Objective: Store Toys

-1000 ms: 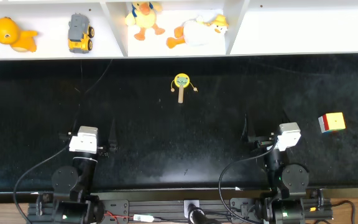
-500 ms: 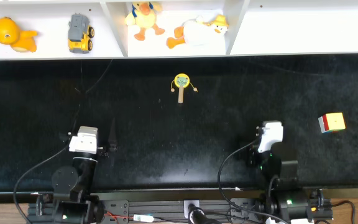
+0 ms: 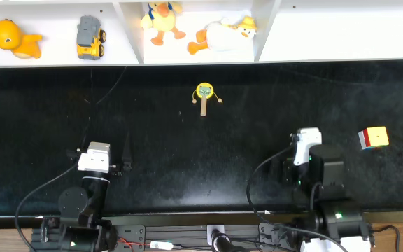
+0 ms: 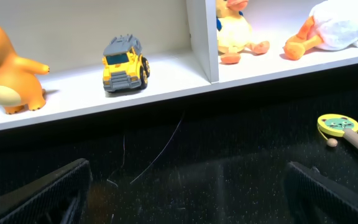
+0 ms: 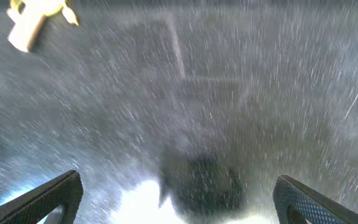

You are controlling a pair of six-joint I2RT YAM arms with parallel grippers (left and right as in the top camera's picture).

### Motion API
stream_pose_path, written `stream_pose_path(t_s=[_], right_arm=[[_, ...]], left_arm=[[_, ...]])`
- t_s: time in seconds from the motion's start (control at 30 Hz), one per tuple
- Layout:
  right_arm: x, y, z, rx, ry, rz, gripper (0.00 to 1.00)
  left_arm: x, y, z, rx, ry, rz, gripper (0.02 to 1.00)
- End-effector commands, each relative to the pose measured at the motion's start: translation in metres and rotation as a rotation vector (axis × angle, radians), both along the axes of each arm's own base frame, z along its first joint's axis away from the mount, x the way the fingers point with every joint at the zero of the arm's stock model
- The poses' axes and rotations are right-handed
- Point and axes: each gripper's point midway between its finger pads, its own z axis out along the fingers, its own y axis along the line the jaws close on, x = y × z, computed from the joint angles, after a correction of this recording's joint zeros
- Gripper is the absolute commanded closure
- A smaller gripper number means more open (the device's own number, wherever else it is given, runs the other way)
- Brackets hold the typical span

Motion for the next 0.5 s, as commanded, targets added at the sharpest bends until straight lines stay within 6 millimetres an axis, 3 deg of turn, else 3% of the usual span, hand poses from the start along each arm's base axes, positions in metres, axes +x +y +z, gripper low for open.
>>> stream_pose_path(t_s=[0.03,0.2,0.33,0.5], right_arm=[[0.019,0.009,0.046,0.03,-0.073,0.029,0.005],[0.04,0.021,0.08,0.032,-0.1,0.068,0.005],[0.049,0.031,0.088,0.027,-0.041,0.099,0.005],[0.082,0.012,0.094,-0.103,-0.032,0.016,0.007]], left_arm=[[0.0,0.001,0.0,-0.019,-0.003,0.002,0.023],[0.0,0.001,0.0,-0.019,-0.003,0.002,0.023],[0.0,0.001,0.0,-0.019,-0.003,0.002,0.023],[0.0,0.001,0.0,-0.019,-0.003,0.002,0.02]])
